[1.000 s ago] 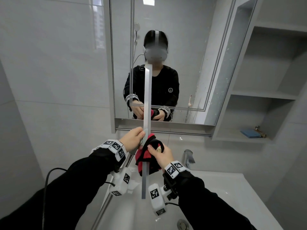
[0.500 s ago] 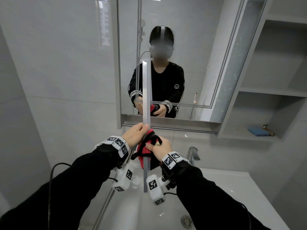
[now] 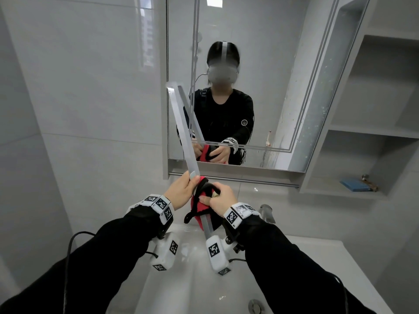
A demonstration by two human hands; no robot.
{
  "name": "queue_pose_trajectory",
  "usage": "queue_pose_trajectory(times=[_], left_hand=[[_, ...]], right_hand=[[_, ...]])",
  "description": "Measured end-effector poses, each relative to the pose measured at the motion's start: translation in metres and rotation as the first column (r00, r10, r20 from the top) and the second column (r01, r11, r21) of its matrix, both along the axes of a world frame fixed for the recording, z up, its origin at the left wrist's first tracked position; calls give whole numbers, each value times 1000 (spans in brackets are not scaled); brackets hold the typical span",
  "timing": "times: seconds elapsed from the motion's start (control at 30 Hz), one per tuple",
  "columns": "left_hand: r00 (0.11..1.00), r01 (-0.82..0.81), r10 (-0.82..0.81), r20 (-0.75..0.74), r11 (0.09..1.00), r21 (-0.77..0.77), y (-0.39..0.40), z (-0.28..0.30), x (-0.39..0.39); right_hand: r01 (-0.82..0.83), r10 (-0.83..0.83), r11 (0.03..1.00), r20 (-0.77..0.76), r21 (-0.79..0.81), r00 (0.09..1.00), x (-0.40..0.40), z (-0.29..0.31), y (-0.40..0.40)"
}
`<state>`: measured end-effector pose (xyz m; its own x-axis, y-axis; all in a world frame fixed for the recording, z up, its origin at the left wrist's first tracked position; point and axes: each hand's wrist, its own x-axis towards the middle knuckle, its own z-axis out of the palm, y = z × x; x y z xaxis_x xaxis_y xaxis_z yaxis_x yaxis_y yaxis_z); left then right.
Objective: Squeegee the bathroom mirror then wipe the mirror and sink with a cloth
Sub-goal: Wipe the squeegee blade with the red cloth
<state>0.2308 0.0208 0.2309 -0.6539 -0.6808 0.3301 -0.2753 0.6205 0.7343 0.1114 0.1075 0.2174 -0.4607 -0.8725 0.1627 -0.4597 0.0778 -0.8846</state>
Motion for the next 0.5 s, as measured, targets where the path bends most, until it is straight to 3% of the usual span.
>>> queue_pose_trajectory(times=[0.13,0.23,0.37,0.5], left_hand=[[995,-86,85,-43,996,-2,-5,-1,3],[984,-123,133,-115,989,86,-11,3,7],[958,-147,197,-210,962,231,-18,5,17],[942,-168,239,-237,944,283,-22,4,26]], right_hand=[[-32,35,999,137,-23,990,6,-8,7],[-46,49,999,174,-25,984,8,-21,16],[-54,48,998,133,42,990,7,-37,27],[-44,33,993,89,114,995,8,-45,29]])
